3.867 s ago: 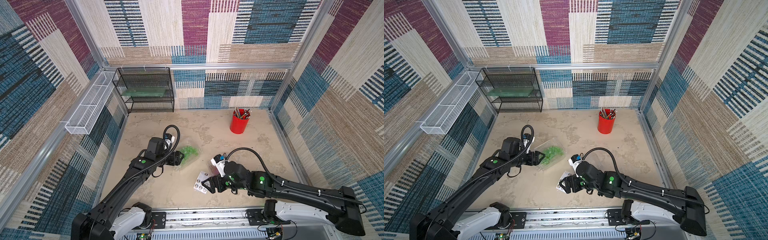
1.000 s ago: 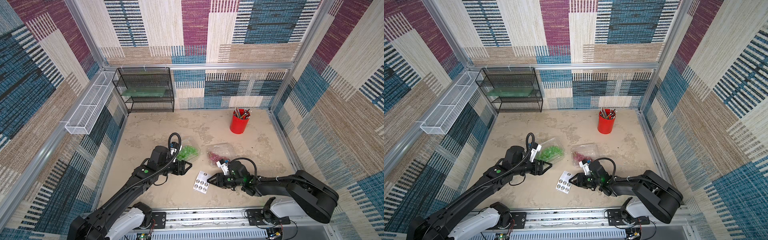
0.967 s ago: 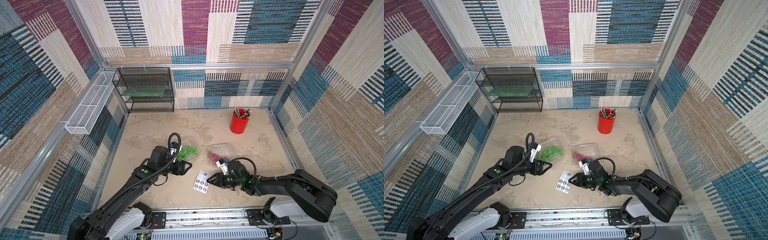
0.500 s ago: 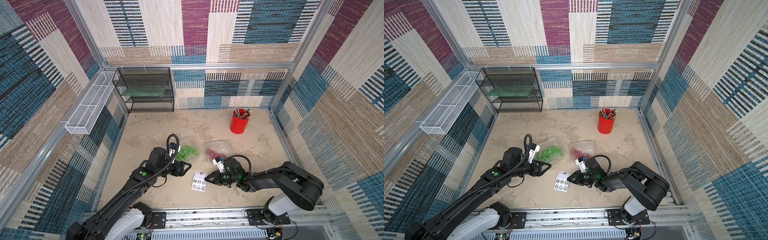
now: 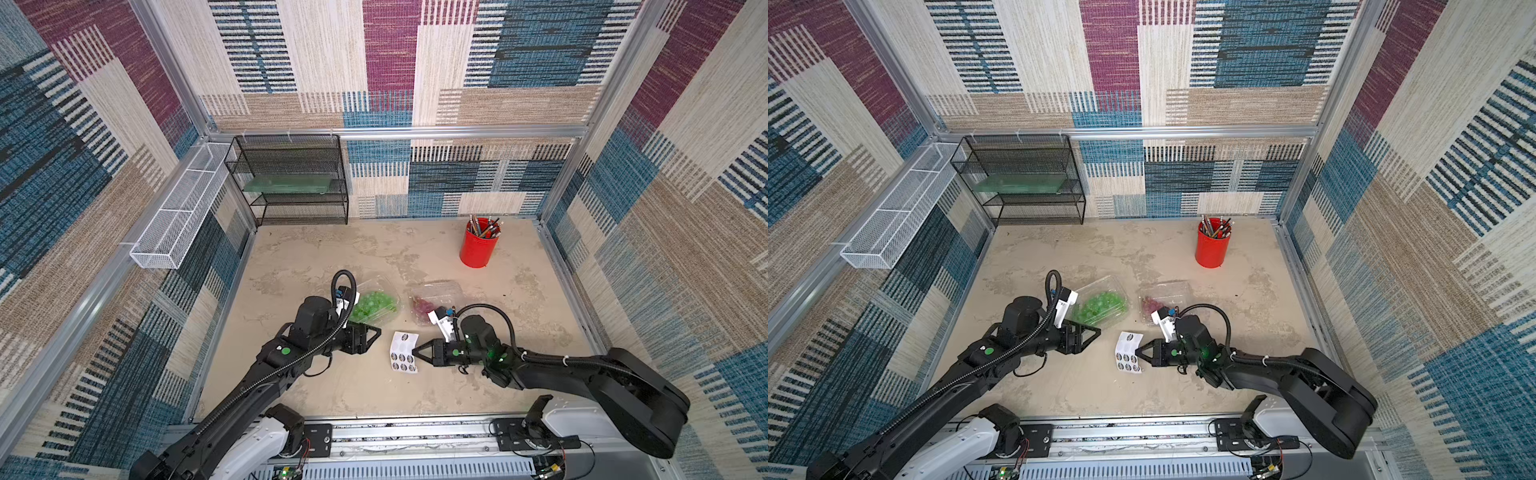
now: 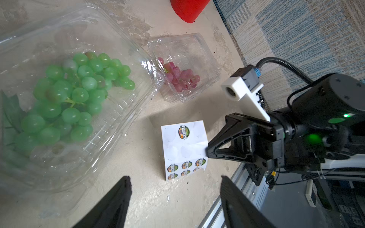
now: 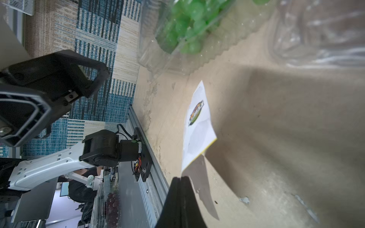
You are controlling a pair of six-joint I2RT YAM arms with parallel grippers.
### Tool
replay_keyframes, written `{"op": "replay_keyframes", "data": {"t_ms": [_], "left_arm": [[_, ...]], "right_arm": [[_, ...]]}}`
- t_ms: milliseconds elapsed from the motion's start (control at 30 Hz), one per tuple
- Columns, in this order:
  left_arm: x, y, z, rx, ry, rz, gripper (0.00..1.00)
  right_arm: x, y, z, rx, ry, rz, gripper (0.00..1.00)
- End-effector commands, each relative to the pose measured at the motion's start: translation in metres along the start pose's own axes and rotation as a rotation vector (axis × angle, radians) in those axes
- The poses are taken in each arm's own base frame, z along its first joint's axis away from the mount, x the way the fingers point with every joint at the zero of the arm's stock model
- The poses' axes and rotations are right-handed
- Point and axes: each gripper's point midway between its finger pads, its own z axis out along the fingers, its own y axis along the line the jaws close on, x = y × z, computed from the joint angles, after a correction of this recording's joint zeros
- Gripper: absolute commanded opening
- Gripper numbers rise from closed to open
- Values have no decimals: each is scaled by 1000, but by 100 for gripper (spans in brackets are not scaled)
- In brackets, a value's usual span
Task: Label fruit boxes
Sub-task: Pick up the label sticker from the center of the board.
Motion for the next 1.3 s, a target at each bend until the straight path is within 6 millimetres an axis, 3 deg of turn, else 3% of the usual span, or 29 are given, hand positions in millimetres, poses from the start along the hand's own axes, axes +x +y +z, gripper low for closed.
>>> {"op": "replay_keyframes", "data": {"t_ms": [0,233,500,800,1267], "left_arm": [[-12,-17,0,93,-61,111,73],[-23,-52,-2,293,-189,318,71],[-22,-85,-7,413,-298,608,70],[-36,-96,-1,422,-351,681,70],[-35,-133,-1,546,-368,777,59]], "right_arm": [[-11,8,-13,32,-19,-126,0],[-58,58,-67,-53,-140,-358,0],[-78,99,-104,-230,-123,-523,0],[-73,132,-118,-372,-44,-656,0],[-72,139,-117,-429,-15,-661,0]]}}
